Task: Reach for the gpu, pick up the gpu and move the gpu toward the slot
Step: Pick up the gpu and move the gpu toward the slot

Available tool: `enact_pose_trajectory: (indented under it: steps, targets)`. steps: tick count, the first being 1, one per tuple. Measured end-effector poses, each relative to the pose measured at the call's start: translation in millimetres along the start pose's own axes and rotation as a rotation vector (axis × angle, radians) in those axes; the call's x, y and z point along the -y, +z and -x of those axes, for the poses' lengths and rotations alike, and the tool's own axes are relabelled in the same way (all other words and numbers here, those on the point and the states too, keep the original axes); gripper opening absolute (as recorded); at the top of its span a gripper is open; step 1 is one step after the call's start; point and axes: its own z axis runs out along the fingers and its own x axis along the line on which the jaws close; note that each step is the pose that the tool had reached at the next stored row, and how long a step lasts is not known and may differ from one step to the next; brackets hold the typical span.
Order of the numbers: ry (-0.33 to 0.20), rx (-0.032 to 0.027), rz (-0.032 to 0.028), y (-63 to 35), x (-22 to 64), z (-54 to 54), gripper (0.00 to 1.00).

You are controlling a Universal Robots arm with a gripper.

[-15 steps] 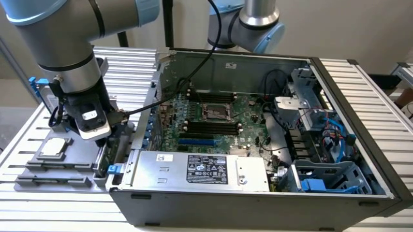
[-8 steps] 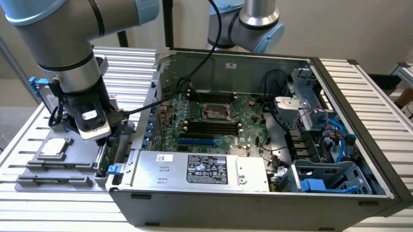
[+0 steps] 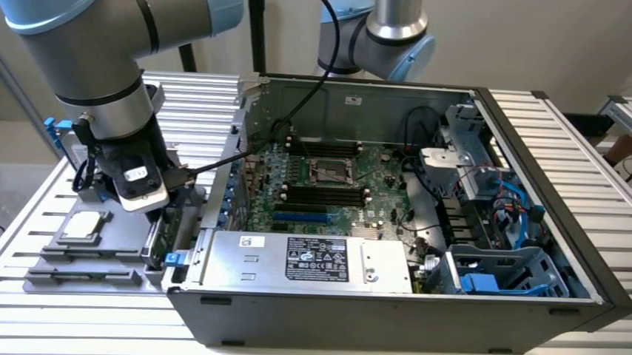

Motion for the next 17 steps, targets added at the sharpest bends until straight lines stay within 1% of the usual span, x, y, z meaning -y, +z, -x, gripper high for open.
enact_pose_trajectory:
  steps: [5, 7, 12, 17]
  targets:
    - [0.000, -0.0069, 0.0026, -1.3, 0.8, -0.1, 0.26]
    - [0.000, -0.0090, 0.0036, -3.2, 0.8, 0.0, 0.26]
    - [-0.001, -0.0102, 0.0038, -11.1, 0.8, 0.7, 0.26]
    - [-0.002, -0.0107, 0.0041, -21.7, 0.6, 1.5, 0.26]
